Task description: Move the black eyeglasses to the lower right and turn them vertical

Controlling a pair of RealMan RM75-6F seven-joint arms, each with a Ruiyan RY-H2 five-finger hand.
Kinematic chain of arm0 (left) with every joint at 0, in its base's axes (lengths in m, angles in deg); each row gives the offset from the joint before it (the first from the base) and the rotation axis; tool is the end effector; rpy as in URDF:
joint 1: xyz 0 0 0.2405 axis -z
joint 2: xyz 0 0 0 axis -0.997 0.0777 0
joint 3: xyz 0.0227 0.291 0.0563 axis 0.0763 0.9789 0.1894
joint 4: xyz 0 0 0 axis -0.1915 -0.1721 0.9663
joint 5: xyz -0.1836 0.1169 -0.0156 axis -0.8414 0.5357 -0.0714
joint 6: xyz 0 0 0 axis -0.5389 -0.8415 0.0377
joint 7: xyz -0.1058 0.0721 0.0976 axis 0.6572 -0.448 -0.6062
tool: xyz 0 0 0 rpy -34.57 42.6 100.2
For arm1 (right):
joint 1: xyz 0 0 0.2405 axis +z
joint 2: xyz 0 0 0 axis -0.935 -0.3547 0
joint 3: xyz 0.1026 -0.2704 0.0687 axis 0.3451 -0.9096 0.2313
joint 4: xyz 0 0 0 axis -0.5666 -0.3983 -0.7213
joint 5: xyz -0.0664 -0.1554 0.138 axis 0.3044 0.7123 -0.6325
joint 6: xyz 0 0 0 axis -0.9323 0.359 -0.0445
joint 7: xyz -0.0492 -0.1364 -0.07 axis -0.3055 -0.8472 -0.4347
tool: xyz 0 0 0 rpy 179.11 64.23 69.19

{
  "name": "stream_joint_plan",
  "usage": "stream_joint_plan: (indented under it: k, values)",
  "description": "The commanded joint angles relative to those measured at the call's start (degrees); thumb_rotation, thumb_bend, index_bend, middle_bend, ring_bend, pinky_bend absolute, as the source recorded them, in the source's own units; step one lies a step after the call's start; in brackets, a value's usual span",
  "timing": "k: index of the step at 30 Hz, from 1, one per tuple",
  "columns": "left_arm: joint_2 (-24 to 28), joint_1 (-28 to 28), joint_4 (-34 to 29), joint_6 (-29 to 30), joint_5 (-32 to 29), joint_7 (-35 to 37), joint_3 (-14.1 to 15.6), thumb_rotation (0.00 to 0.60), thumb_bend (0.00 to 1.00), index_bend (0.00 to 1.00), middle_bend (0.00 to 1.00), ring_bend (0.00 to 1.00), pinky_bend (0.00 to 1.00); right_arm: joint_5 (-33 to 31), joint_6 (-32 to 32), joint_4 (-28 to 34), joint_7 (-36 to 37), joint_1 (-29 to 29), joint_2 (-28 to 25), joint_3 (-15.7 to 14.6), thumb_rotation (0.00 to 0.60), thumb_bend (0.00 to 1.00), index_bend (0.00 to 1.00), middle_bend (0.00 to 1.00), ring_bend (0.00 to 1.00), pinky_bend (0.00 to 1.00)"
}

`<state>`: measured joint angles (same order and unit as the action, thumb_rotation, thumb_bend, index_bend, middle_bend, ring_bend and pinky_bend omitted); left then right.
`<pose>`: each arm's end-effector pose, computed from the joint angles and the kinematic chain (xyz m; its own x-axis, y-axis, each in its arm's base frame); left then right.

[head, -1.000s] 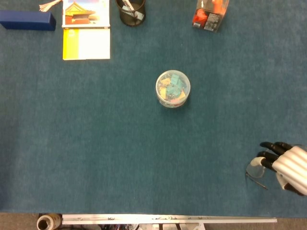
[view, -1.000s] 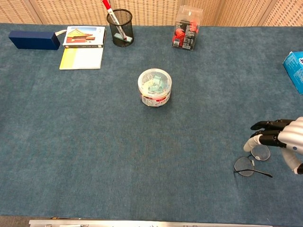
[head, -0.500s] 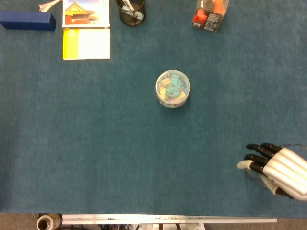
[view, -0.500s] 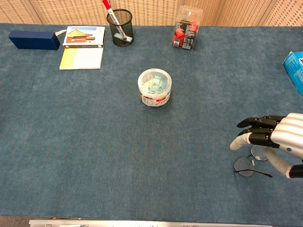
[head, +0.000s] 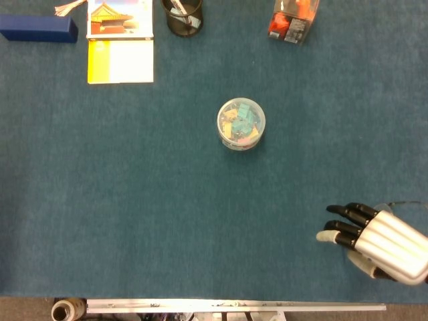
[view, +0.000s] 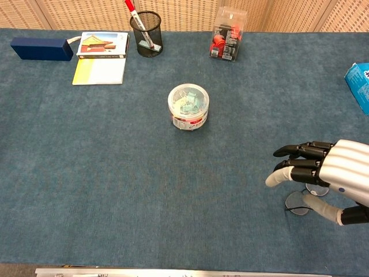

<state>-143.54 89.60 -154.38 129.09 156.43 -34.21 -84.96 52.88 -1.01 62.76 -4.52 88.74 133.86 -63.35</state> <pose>-0.3596 0.2052 0.1863 0.4041 -0.0790 0.9113 0.9145 0.0560 -0.4007 -0.2277 -0.1438 0.0879 0.5950 -0.3641 0.7165 -0.6734 -0.7125 0.1972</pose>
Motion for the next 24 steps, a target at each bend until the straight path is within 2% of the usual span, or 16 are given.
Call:
stream_joint_plan:
  k: [1, 9, 24]
  values:
    - [0.0, 0.0, 0.0, 0.0, 0.0, 0.0, 0.0, 0.6, 0.38, 0.48, 0.54, 0.4, 0.53, 0.1, 0.4, -0.2, -0.2, 0.1, 0.3, -0.1, 0.6, 0.51, 0.28, 0.32, 0.14, 0.23]
    - [0.1, -0.1, 0.0, 0.1, 0.0, 0.3, 0.0, 0.6, 0.38, 0.47, 0.54, 0.4, 0.53, -0.1, 2.5, -0.3, -1.5, 0.6, 1.1, -0.5, 0.6, 0.5, 0.28, 0.31, 0.14, 0.23]
    - [0.1, -0.1, -0.1, 0.1, 0.0, 0.2, 0.0, 0.6, 0.38, 0.48, 0.54, 0.4, 0.53, -4.7, 6.7, 0.1, -5.1, 0.9, 0.9, -0.2, 0.6, 0.5, 0.28, 0.31, 0.14, 0.23]
